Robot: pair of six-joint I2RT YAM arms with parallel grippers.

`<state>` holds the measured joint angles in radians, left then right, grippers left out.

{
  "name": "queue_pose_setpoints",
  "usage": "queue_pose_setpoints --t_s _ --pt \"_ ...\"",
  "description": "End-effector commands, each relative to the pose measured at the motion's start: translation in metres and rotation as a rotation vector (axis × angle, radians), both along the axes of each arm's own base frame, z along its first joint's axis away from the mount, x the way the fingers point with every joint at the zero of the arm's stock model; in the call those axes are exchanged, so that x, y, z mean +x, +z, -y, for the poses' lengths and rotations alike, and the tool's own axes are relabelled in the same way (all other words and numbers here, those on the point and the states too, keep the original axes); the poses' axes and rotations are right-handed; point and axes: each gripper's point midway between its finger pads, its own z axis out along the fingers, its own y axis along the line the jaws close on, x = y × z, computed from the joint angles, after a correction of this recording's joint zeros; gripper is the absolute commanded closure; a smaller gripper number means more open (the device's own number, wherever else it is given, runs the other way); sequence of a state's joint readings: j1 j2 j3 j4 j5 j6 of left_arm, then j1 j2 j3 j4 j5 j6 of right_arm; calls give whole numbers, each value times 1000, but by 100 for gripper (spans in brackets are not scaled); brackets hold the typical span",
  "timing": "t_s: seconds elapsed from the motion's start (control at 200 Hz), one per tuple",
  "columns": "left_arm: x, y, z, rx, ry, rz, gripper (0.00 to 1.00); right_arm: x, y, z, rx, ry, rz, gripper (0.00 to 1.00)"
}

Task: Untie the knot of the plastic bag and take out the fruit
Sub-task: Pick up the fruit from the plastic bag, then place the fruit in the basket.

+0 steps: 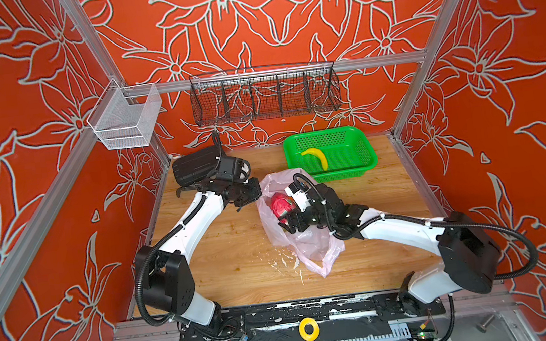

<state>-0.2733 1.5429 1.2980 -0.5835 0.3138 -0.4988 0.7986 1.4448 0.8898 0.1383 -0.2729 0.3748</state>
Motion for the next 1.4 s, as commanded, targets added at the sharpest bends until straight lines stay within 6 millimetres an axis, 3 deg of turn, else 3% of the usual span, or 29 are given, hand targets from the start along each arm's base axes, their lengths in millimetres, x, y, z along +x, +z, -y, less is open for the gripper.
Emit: queue_pose_setpoints --t_s 0.0,0.475,0.681,0.941,1.146,1.396 --pt "2 1 -5 4 24 -3 100 0 38 5 58 -15 98 41" --pt "-9 -7 -8 16 17 -21 100 7 122 27 183 -139 245 42" --pt "-21 -15 -22 71 49 -23 100 7 163 41 275 -187 316 43" --pt "-40 -15 -49 163 118 -11 100 12 192 58 331 -246 333 45" --pt "-56 -16 -90 238 260 -11 100 25 213 95 325 -369 368 45" --pt "-64 -16 -95 198 274 -16 100 60 219 153 311 -578 361 46"
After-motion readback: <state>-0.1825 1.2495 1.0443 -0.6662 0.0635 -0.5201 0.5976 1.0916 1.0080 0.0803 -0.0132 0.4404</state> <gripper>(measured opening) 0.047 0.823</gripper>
